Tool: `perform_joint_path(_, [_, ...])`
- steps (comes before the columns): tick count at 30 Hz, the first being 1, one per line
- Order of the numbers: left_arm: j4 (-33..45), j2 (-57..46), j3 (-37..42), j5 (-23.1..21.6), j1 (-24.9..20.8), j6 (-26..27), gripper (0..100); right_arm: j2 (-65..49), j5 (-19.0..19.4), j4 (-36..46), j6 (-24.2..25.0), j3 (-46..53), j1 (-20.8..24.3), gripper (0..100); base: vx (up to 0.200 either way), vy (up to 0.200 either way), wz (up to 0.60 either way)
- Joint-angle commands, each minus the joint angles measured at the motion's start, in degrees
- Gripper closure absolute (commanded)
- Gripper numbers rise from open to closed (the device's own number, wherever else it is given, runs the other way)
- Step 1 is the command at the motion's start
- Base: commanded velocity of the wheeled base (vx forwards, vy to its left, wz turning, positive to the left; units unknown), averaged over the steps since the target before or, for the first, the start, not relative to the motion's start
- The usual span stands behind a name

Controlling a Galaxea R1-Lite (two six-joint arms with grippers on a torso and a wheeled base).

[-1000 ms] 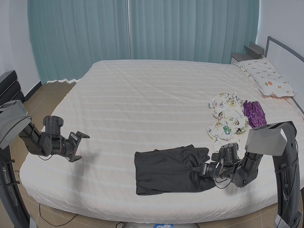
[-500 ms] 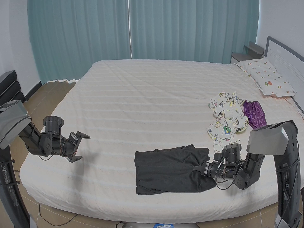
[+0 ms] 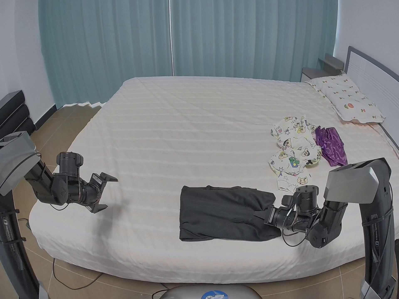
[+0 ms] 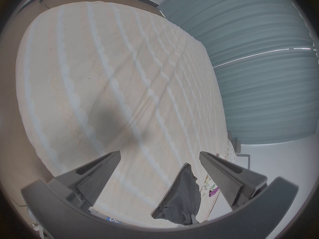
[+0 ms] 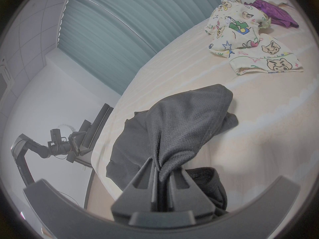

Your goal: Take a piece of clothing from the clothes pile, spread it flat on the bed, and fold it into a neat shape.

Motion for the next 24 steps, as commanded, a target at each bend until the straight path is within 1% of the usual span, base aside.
perform_joint_path(1, [0.0, 0.0, -0.1, 0.0, 0.0, -0.1, 0, -0.1, 0.0, 0.0, 0.1, -0.1, -0.4, 100, 0.0, 0.0, 0.0])
perform_joint_path(5, [0.1, -0.1, -0.1, -0.1, 0.0, -0.1, 0, 0.0, 0.0, 0.0, 0.0, -0.2, -1.0, 100, 0.0, 0.0, 0.0])
perform_joint_path(24, [0.1, 0.0, 0.0, -0.1, 0.0, 0.0, 0, -0.1, 0.0, -0.2, 0.0, -0.2, -1.8, 100, 0.0, -0.2, 0.0])
